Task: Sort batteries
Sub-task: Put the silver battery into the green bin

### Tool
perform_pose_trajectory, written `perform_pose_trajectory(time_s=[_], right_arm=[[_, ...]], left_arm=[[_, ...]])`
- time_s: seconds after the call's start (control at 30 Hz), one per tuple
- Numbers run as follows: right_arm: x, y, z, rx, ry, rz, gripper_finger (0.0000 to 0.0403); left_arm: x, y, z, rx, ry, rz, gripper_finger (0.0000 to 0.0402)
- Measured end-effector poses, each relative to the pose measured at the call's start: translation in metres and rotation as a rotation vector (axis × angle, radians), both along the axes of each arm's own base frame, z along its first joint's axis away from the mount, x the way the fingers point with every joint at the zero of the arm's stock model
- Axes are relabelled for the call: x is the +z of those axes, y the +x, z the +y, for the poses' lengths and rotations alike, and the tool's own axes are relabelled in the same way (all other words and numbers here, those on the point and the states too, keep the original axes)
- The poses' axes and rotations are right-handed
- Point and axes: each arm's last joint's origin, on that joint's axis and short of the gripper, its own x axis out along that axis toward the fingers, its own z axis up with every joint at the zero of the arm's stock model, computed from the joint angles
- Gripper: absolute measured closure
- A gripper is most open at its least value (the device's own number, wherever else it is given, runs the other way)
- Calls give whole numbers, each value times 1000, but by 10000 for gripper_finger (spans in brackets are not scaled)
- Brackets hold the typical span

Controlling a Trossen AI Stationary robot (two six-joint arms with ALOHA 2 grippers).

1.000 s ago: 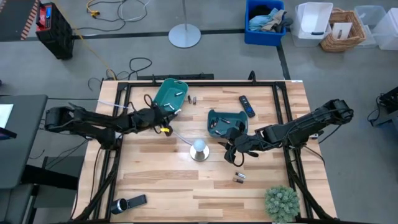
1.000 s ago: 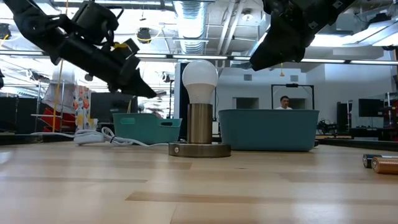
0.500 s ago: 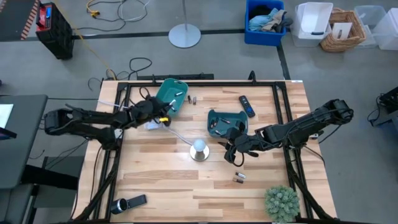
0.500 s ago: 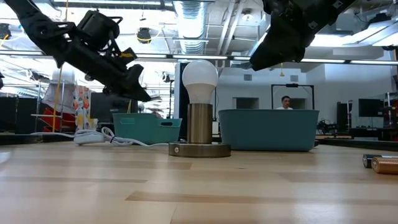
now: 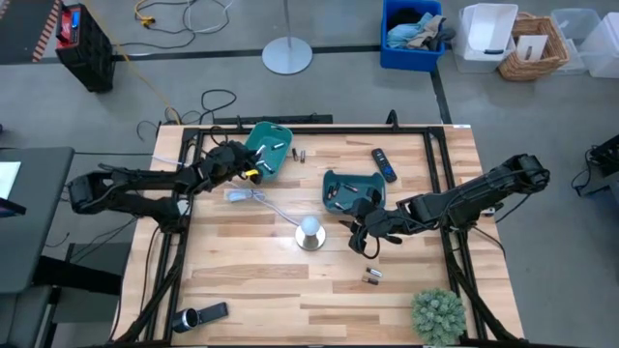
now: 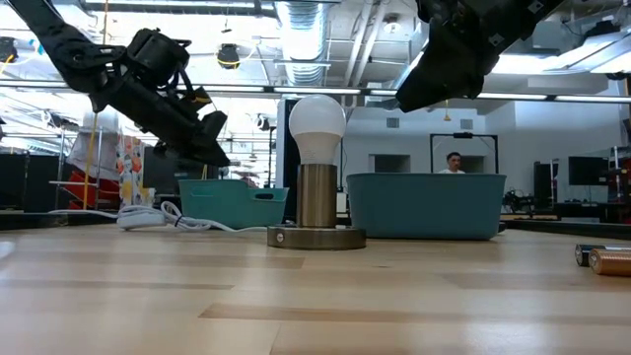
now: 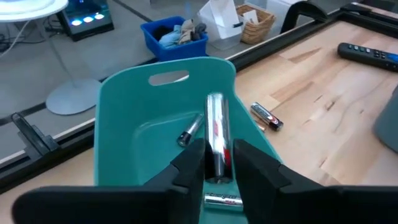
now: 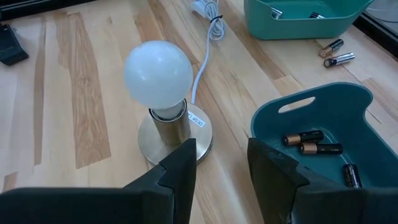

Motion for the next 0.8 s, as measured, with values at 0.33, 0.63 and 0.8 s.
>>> perform_pose_trajectory(time_s=[0.33,0.63,0.8], right_arm=[[0,0,0,-2,2,-1,242],[0,0,0,-2,2,-1,242],[0,0,1,6,-3,2,242]], left_arm=[[0,0,0,-1,2,1,247],[1,1,-1,-18,24,22,238],[8,1,-8,-56,63,11,239]])
